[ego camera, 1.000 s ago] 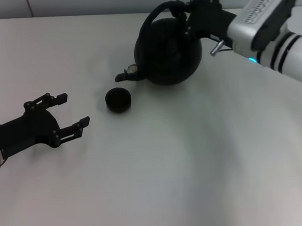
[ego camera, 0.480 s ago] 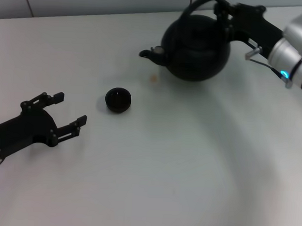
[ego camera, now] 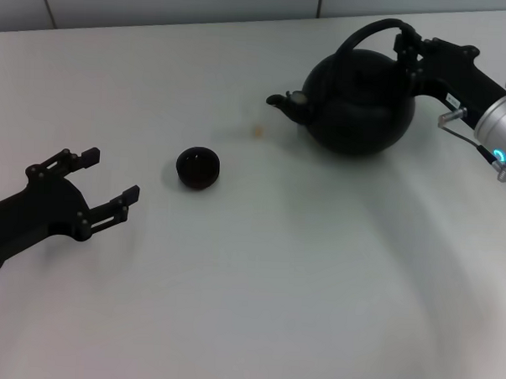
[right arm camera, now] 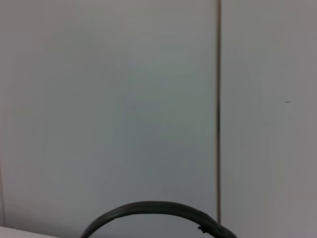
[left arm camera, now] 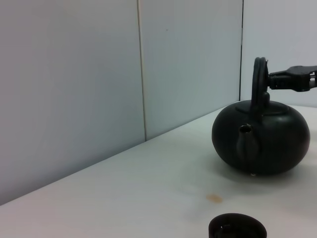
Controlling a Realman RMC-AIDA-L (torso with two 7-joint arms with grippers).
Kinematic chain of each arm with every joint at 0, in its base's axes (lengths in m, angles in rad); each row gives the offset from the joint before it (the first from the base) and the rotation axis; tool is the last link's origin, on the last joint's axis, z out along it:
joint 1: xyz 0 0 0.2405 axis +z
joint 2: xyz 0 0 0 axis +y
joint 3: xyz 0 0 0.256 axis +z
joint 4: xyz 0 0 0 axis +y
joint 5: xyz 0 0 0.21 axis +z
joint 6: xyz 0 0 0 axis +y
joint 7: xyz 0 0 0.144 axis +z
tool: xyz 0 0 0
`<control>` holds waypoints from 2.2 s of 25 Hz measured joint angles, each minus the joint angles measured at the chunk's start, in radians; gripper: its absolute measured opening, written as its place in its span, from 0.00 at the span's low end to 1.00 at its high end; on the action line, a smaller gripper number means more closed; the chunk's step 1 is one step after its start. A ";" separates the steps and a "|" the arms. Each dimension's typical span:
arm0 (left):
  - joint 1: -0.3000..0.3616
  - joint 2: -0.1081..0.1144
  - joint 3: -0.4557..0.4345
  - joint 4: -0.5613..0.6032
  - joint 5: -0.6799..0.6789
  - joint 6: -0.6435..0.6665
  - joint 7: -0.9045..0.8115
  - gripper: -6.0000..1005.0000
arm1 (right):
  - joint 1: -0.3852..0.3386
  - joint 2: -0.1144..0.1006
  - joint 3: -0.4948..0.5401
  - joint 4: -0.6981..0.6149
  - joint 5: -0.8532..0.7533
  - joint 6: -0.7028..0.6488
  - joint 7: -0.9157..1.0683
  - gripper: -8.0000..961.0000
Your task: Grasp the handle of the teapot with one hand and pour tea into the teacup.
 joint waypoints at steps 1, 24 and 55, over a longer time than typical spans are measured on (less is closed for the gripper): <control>0.000 0.000 0.000 0.000 0.000 0.000 0.000 0.81 | 0.000 0.000 0.021 0.017 0.000 -0.014 -0.014 0.10; 0.003 -0.008 -0.005 0.012 0.000 0.011 0.000 0.81 | -0.010 0.000 0.060 0.098 0.003 -0.071 -0.055 0.16; 0.048 -0.019 -0.003 0.074 0.185 0.066 -0.060 0.81 | -0.180 -0.004 -0.006 -0.106 -0.548 -0.420 0.127 0.84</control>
